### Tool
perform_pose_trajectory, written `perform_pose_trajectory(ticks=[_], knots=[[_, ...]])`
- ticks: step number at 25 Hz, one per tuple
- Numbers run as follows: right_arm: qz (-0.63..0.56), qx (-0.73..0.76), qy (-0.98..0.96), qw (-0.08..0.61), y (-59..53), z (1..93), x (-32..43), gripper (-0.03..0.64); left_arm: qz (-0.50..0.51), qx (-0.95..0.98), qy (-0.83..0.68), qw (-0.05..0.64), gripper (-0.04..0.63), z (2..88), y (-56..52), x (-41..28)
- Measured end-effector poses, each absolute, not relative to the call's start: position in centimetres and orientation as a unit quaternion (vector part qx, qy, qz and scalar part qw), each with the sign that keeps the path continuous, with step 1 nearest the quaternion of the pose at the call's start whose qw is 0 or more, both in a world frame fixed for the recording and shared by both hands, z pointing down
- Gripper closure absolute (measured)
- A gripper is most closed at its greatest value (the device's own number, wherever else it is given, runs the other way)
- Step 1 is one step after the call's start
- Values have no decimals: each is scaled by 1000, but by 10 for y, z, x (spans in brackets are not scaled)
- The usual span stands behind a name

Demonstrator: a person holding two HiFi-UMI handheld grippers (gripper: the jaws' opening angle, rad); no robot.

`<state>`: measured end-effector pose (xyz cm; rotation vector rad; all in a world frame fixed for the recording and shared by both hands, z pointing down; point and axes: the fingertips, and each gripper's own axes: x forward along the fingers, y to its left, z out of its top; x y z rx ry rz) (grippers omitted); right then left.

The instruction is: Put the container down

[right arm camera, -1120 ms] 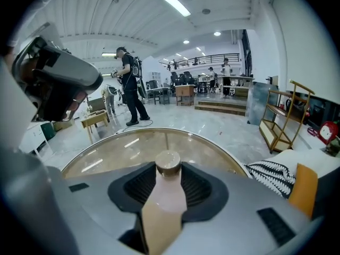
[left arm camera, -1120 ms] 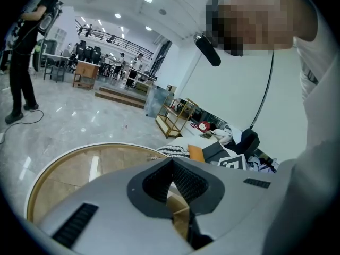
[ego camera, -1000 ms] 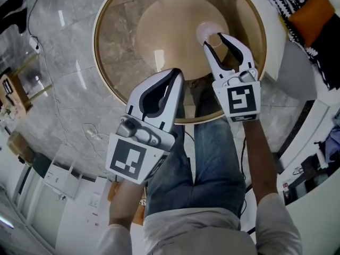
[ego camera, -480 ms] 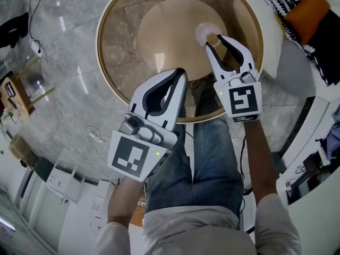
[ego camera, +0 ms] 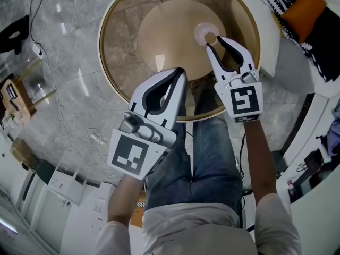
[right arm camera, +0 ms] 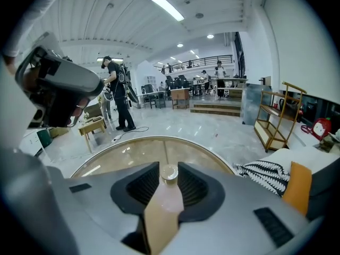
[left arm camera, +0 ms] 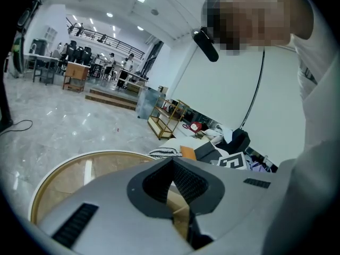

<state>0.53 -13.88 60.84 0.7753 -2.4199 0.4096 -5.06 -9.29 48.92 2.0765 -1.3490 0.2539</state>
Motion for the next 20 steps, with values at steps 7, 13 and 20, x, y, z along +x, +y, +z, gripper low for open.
perform_pose_trajectory(ticks=[7,13,20], knots=[[159,293,-903,271,-140,600,6,518,89,787,-520,319,577,483,-96,-55],[175,282,-904,271,-135,592,4,542,109,797,-513,300,577,478,-94,-51],[180,290,-901,267,-137,580,4,558,106,798,-508,305,577,472,-92,-51]])
